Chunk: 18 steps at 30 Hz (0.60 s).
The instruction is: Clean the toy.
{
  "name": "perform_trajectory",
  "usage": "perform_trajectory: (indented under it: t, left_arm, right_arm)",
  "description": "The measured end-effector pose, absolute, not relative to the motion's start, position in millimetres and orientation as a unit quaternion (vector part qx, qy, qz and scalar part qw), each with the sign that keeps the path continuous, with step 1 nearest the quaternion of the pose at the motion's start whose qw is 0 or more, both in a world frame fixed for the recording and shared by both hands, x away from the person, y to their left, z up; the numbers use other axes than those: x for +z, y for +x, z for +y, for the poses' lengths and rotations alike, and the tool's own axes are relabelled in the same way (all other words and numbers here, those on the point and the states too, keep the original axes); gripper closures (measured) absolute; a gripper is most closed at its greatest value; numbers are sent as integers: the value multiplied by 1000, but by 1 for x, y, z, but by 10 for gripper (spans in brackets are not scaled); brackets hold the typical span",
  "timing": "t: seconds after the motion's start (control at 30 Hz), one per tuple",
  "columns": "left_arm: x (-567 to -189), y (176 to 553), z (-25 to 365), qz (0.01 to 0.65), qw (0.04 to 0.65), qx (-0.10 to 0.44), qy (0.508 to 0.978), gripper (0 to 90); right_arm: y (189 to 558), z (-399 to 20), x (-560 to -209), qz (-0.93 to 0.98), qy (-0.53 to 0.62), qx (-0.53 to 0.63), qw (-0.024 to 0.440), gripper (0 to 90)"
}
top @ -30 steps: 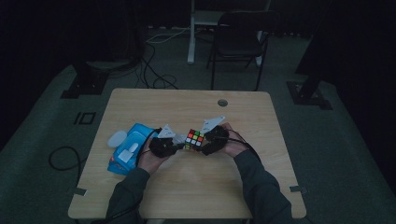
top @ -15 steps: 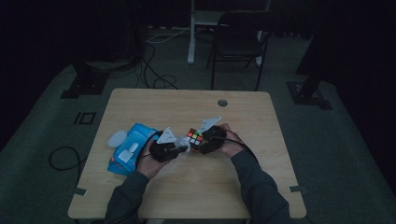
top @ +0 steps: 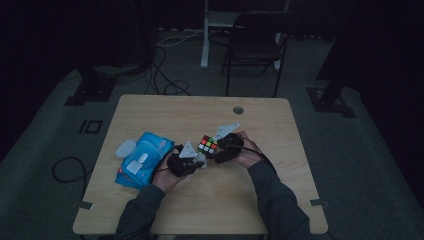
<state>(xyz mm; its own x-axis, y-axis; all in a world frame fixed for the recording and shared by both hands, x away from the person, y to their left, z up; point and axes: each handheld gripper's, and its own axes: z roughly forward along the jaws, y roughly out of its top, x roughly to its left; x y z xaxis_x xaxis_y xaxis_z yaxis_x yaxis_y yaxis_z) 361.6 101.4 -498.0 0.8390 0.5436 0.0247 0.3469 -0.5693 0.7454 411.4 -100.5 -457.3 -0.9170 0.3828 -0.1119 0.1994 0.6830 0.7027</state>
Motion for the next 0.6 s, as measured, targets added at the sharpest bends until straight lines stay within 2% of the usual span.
perform_trajectory:
  t: [0.6]
  left_arm:
    - [-492, 357, 90, 233, 404, 117, 877, 834]
  right_arm:
    - [414, -96, -459, 903, 182, 370, 121, 343]
